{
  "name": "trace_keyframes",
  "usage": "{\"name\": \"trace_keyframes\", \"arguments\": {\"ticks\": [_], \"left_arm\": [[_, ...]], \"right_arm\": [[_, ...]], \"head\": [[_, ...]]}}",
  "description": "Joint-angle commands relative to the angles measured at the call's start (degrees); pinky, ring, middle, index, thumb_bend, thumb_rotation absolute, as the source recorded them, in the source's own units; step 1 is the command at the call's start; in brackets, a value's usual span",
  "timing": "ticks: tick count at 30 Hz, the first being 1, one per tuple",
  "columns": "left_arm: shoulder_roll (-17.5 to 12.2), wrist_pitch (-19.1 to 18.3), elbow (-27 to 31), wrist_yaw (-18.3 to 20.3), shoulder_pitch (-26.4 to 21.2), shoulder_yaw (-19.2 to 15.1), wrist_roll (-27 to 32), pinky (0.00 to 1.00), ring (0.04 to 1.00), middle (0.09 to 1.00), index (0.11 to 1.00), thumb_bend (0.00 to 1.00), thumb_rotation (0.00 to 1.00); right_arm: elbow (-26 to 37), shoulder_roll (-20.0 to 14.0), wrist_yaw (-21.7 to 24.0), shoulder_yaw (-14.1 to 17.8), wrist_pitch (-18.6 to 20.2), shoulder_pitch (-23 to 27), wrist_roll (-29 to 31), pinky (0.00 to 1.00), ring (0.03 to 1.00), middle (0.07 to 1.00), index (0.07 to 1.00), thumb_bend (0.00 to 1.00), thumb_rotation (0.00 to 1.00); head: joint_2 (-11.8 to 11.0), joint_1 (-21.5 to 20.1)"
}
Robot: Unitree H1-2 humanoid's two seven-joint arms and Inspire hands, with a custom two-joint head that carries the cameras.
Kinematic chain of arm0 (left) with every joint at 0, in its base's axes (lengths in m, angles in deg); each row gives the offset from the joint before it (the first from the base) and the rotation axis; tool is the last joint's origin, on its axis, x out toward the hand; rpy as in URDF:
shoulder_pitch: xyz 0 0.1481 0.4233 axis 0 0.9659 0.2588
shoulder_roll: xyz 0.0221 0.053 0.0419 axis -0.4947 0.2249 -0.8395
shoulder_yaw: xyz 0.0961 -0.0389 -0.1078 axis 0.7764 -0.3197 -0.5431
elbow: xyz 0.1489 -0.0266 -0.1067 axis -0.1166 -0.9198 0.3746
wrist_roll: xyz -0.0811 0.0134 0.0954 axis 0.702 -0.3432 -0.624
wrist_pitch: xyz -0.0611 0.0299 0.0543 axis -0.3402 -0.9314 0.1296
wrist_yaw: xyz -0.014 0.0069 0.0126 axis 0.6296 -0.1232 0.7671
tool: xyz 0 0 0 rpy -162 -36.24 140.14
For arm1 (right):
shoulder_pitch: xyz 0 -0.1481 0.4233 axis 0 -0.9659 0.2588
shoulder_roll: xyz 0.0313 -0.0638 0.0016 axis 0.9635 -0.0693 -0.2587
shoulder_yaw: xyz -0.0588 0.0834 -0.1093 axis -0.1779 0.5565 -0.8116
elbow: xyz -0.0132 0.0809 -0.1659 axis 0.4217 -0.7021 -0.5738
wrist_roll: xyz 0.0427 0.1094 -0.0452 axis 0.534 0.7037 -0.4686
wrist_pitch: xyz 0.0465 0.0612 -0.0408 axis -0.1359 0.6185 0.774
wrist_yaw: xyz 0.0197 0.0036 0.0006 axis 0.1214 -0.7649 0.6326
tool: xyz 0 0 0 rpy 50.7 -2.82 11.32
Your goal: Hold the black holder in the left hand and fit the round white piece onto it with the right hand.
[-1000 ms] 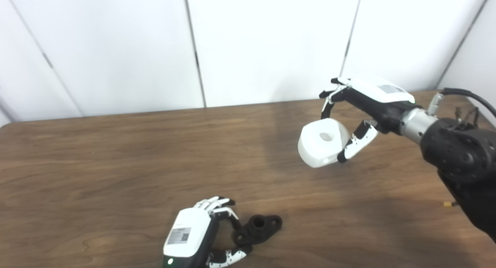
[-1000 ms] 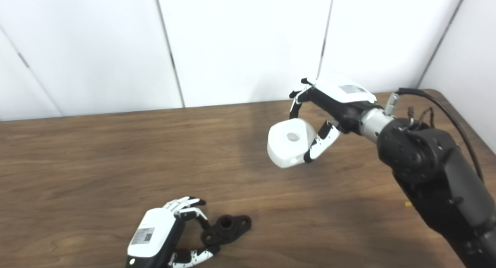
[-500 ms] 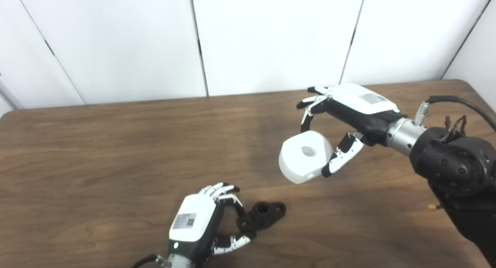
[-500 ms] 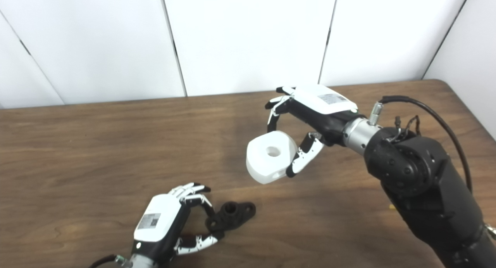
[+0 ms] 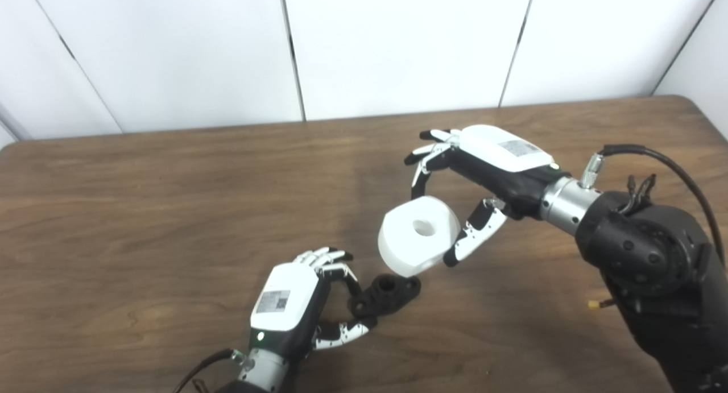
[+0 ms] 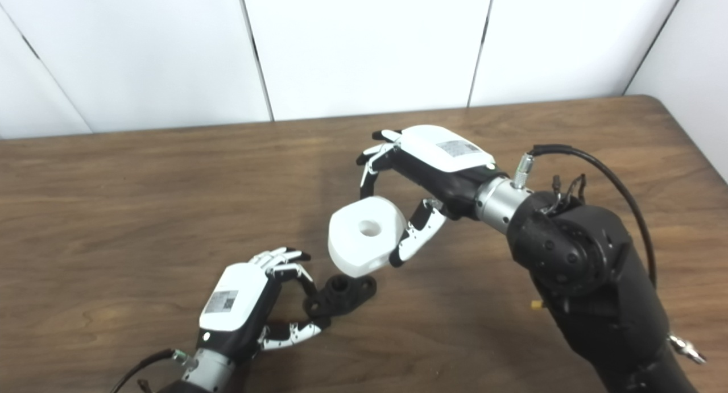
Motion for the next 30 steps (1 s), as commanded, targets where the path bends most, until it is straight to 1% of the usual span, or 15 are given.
{"name": "trace_keyframes", "arguments": {"ticks": [1, 7, 13, 30], "left_arm": [[0.1, -1.3, -1.4, 3.0, 0.3, 0.9, -1.2, 0.85, 0.862, 0.806, 0.489, 0.52, 0.05], [0.0, -1.6, -1.1, 3.4, 0.1, 1.2, -1.7, 0.85, 0.862, 0.808, 0.489, 0.52, 0.05], [0.0, -1.8, -1.1, 3.4, 0.0, 1.3, -1.5, 0.85, 0.862, 0.809, 0.489, 0.52, 0.05], [0.2, -2.8, -0.2, 4.3, -0.2, 1.4, -1.4, 0.86, 0.867, 0.814, 0.489, 0.52, 0.05]], "right_arm": [[2.0, 0.9, -0.3, 1.1, 0.3, 1.4, -1.0, 1.00, 0.969, 0.843, 0.482, 0.53, 0.14], [2.1, 2.8, -0.7, 0.8, 0.1, 0.8, -2.0, 1.00, 0.965, 0.842, 0.481, 0.53, 0.14], [2.9, 4.1, -0.4, 1.8, 0.2, 0.4, -1.4, 1.00, 0.958, 0.833, 0.481, 0.53, 0.14], [1.6, 2.5, 0.4, -1.1, -0.4, -1.1, 0.1, 1.00, 0.960, 0.842, 0.482, 0.52, 0.14]], "head": [[0.1, 0.0], [0.5, 0.4], [1.0, 0.6], [1.9, 0.8]]}}
